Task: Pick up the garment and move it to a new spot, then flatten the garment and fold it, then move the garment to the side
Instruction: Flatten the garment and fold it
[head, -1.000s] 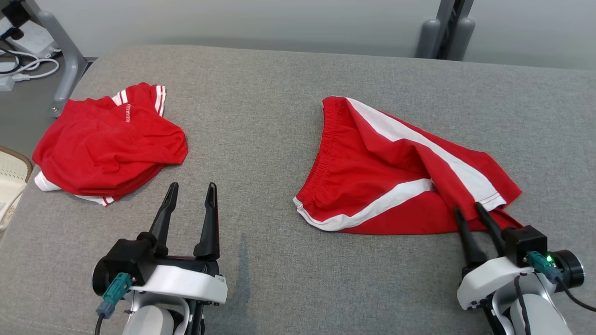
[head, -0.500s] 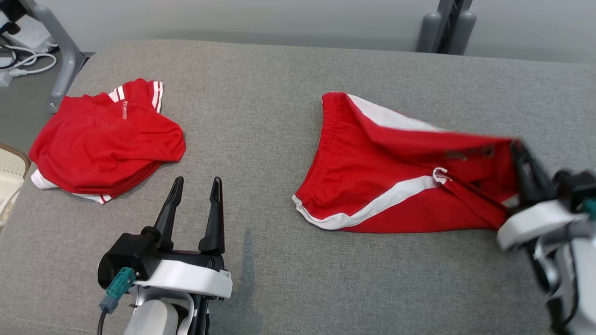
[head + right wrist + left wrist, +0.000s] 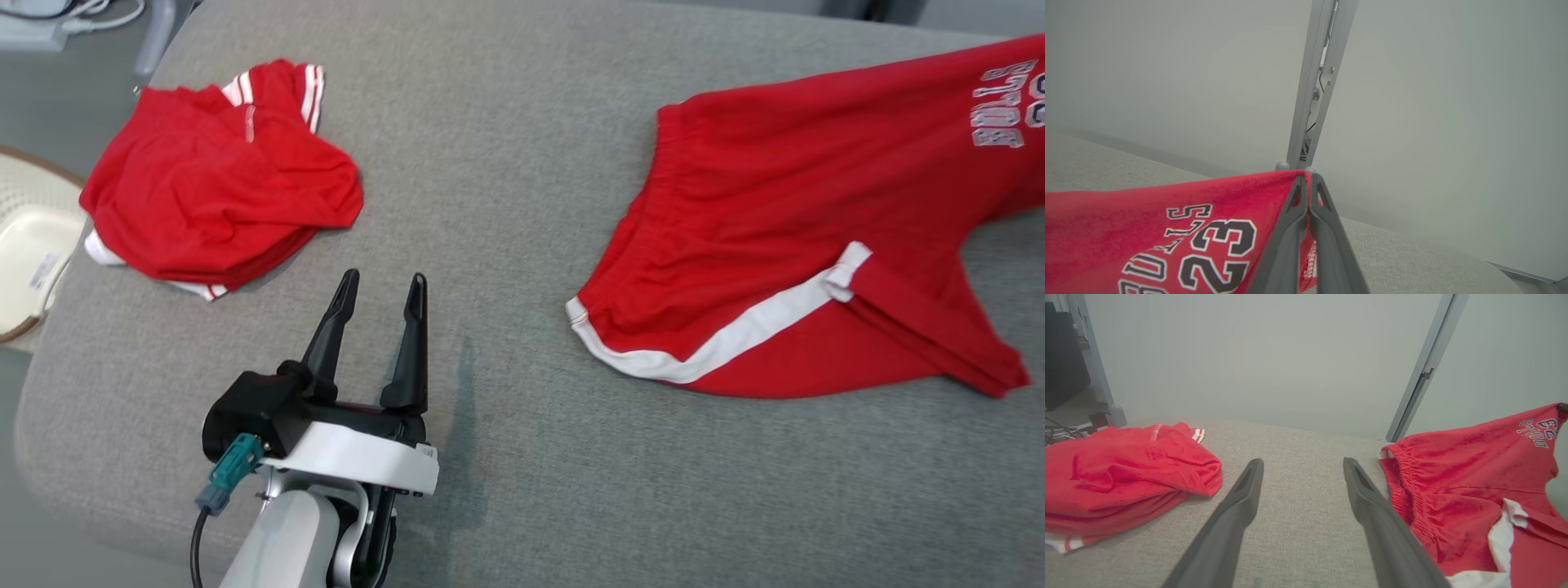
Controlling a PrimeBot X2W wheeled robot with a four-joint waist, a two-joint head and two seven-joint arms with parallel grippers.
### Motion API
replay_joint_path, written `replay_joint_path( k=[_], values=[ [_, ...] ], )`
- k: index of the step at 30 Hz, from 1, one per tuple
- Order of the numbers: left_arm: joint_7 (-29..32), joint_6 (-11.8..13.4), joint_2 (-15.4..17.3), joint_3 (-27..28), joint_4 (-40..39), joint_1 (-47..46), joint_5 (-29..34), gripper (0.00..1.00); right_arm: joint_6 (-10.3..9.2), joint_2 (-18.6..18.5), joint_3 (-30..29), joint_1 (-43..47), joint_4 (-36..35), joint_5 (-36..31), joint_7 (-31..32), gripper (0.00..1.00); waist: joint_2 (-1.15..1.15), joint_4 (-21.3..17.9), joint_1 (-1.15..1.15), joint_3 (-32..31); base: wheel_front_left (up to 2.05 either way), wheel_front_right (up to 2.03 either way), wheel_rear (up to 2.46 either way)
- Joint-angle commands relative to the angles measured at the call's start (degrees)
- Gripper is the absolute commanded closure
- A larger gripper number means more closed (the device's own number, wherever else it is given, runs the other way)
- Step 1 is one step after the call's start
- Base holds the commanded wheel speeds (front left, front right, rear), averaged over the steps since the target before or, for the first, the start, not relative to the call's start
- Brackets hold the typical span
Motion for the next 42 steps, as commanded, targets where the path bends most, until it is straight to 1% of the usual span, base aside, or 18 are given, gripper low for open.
replay_joint_path(
  k=[1, 4, 5, 6, 7, 10, 14, 17, 21, 25, 28, 30, 31, 33, 38, 42],
  values=[
    [-0.21, 0.41, 0.21, -0.51, -0.25, -1.56, -0.81, 0.00, -0.02, -2.00, 1.40, -3.05, 2.52, 0.62, 0.39, 1.00, 0.00, 2.52, 0.00, 2.82, 0.00, 0.00, 0.00],
    [-0.20, 0.69, 0.22, -1.15, -0.54, -2.41, -1.51, 0.00, -0.03, -3.55, 2.45, -7.01, 6.60, 1.35, 1.00, 1.00, 0.00, 3.42, 0.00, 4.42, 0.00, 0.00, 0.00],
    [-0.20, 0.78, 0.21, -1.37, -0.65, -2.68, -1.74, 0.00, -0.03, -3.90, 2.64, -8.24, 7.86, 1.13, 0.80, 0.91, 0.00, 3.60, 0.00, 4.89, 0.00, 0.00, 0.00],
    [-0.20, 0.92, 0.21, -1.57, -0.72, -2.86, -1.71, 0.00, -0.03, -4.03, 2.51, -9.15, 9.66, 1.22, 1.32, 0.91, 0.00, 3.73, 0.00, 5.20, 0.00, 0.00, 0.00],
    [-0.20, 1.06, 0.21, -1.74, -0.68, -3.04, -1.89, 0.00, -0.02, -4.35, 3.01, -9.99, 11.05, 0.30, 1.30, 0.00, 0.00, 3.82, 0.00, 5.42, 0.00, 0.00, 0.00],
    [-0.20, 1.31, 0.22, -1.86, -0.57, -3.54, -2.04, 0.00, -0.02, -3.40, 3.94, -12.35, 14.21, 0.03, 0.26, 0.00, 0.00, 3.61, 0.00, 5.68, 0.00, 0.00, 0.00],
    [-0.20, 1.54, 0.23, -1.67, -0.33, -3.57, -1.99, 0.00, -0.03, -1.87, 5.46, -12.50, 16.41, 0.43, -1.58, 0.00, 0.00, 2.63, 0.00, 4.86, 0.00, 0.00, 0.00],
    [-0.20, 1.39, 0.23, -1.11, -0.09, -3.49, -1.54, 0.00, -0.02, -0.19, 7.12, -11.58, 17.66, 1.13, -4.30, 0.00, 0.00, 1.24, 0.00, 3.29, 0.00, 0.00, 0.00],
    [-0.20, 1.18, 0.23, 0.30, 0.32, -2.65, -0.69, 0.00, -0.02, 2.15, 8.57, -9.59, 17.80, 3.44, -7.68, 0.00, 0.00, -1.28, 0.00, 0.33, 0.00, 0.00, 0.00],
    [-0.20, 0.84, 0.27, 1.88, 0.67, -1.62, 0.06, 0.00, -0.02, 4.22, 8.97, -6.22, 15.50, 6.17, -9.47, 0.00, 0.00, -3.87, 0.00, -2.96, 0.00, 0.00, 0.00],
    [-0.20, 0.64, 0.22, 2.72, 0.77, -0.45, 0.51, 0.00, -0.02, 5.29, 8.37, -2.55, 11.41, 7.61, -9.84, 0.00, 0.00, -5.59, 0.00, -5.24, 0.00, 0.00, 0.00],
    [-0.20, 0.54, 0.26, 3.40, 0.88, 0.29, 0.74, 0.00, -0.02, 5.83, 7.08, 0.92, 6.87, 7.87, -9.80, 0.00, 0.00, -6.63, 0.00, -6.76, 0.00, 0.00, 0.00],
    [-0.20, 0.56, 0.23, 3.85, 0.95, 1.18, 1.17, 0.00, -0.02, 6.81, 5.18, 5.14, 2.29, 7.94, -9.71, 0.00, 0.00, -7.51, 0.00, -8.13, 0.00, 0.00, 0.00],
    [-0.20, 0.50, 0.24, 4.32, 1.17, 2.08, 1.36, 0.00, -0.02, 7.98, 3.53, 9.41, -2.38, 6.78, -9.67, 0.00, 0.00, -8.26, 0.00, -9.46, 0.00, 0.00, 0.00],
    [-0.20, 0.30, 0.24, 5.50, 1.48, 4.38, 1.97, 0.00, -0.02, 12.30, -0.41, 20.49, -12.67, 4.06, -9.69, 0.00, 0.00, -9.86, 0.00, -12.49, 0.00, 0.00, 0.00],
    [-0.20, 0.02, 0.24, 6.88, 1.71, 6.41, 2.40, 0.00, -0.02, 16.61, -2.94, 27.99, -19.68, 2.09, -9.69, 0.00, 0.00, -11.09, 0.00, -14.41, 0.00, 0.00, 0.00]
  ],
)
